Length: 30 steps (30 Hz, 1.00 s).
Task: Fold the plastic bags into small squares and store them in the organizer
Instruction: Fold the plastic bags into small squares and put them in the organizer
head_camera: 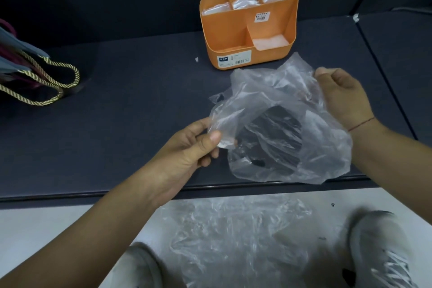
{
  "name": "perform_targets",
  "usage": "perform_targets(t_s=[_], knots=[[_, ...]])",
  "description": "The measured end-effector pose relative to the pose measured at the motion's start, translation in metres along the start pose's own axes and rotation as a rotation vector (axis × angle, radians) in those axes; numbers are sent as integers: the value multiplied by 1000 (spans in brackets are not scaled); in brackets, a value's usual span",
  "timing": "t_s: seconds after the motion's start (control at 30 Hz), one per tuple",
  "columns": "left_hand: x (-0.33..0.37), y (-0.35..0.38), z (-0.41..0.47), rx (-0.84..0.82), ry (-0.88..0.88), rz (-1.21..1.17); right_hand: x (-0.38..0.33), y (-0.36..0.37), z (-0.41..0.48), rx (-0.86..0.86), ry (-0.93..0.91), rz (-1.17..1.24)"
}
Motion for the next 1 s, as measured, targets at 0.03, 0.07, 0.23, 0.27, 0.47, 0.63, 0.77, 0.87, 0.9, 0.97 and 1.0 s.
perform_targets(t_s=[0.03,0.07,0.23,0.27,0.47,0.63,0.77,0.87,0.9,0.97,1.0], knots=[[0,1,1,18,13,13,0,-1,1,9,8,-9],[1,2,1,49,24,26,1,-2,2,18,14,-11],[10,3,5,282,84,-31,8,-1,1,38,14,1],[11,3,5,297,92,-30,10,-1,1,41,9,10],[9,0,3,337,126,34,16,-6,13,104,-65,26],[4,-36,-2,470,113,212,27,-20,29,213,-167,-1],[1,-58,-7,472,95,339,32,-29,40,214,-201,22],[-1,-67,-9,330,-8,485,33,-27,44,155,-215,1],[-1,-69,-10,280,-60,544,31,-25,44,124,-222,-8],[5,-72,-9,274,-109,641,25,-19,41,43,-258,-1],[12,-71,-7,308,-93,664,21,-14,39,-7,-284,4]])
Point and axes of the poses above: each hand's wrist, its own z-axis towards the middle knuckle, its own y-axis out of the palm, x = y × z, the point moved 2 cm from there along z, towards the middle knuckle, and after that the axes turned 5 degrees about -x, right-handed, at the moved point
